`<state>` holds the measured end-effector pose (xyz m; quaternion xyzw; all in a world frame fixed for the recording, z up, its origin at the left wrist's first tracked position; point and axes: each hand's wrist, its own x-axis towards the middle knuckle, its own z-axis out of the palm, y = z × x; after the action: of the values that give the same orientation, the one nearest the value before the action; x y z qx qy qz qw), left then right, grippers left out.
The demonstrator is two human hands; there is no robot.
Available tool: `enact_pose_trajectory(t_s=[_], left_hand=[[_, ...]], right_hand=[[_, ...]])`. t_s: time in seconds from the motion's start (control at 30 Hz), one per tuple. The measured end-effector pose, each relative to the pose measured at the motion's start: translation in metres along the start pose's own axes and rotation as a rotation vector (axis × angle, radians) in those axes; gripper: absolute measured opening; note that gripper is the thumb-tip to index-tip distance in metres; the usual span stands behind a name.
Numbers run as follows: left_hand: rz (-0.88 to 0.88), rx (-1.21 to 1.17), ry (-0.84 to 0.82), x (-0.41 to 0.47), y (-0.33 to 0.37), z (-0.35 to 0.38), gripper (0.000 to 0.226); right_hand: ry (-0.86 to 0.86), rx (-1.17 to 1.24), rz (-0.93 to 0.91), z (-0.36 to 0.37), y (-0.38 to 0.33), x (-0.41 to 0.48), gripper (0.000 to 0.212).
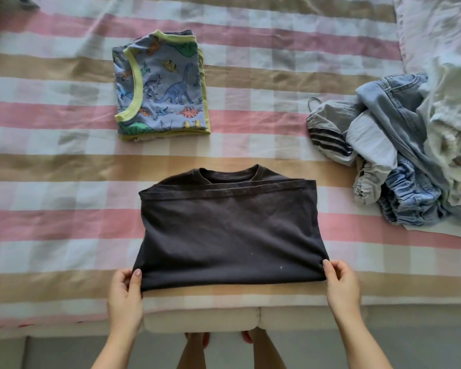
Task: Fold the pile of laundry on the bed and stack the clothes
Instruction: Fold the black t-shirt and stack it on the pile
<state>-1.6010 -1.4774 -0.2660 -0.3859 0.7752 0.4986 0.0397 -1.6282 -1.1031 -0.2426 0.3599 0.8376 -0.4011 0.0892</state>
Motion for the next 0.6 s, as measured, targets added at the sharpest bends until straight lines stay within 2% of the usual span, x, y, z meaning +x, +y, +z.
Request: enact_pose_trajectory(t_s=[0.1, 0.2, 0.23, 0.3, 0.37, 0.43, 0.5, 0.6], left_hand=[[0.026, 0.028, -0.024, -0.003, 0.0, -0.002, 0.011], [0.118, 0.17, -0.031, 0.006, 0.012, -0.005, 0.006], [0.139, 0.191, -0.044, 0.012, 0.018, -0.005, 0.006], [0.178, 0.219, -0.048, 0.028, 0.034, -0.002, 0.023], [0.257, 0.236, -0.05, 0.048, 0.055, 0.005, 0.039], [0.379, 0.241, -0.099, 0.07, 0.078, 0.014, 0.045], [0.466, 0.305, -0.168, 0.092, 0.093, 0.021, 0.041], [0.472, 0.371, -0.239, 0.115, 0.105, 0.021, 0.022]], right_hand=[[0.008, -0.004, 0.042, 0.003, 0.004, -0.002, 0.016], [0.037, 0.013, 0.039, 0.003, -0.01, 0.007, 0.004], [0.074, -0.02, -0.013, 0.003, -0.019, 0.012, 0.005], [0.119, -0.097, -0.17, 0.004, -0.04, 0.026, 0.014], [0.085, -0.195, -0.355, 0.011, -0.067, 0.045, 0.021], [0.02, -0.316, -0.526, 0.022, -0.093, 0.064, 0.026], [-0.053, -0.426, -0.631, 0.035, -0.112, 0.079, 0.03], [-0.154, -0.581, -0.661, 0.05, -0.126, 0.094, 0.025]])
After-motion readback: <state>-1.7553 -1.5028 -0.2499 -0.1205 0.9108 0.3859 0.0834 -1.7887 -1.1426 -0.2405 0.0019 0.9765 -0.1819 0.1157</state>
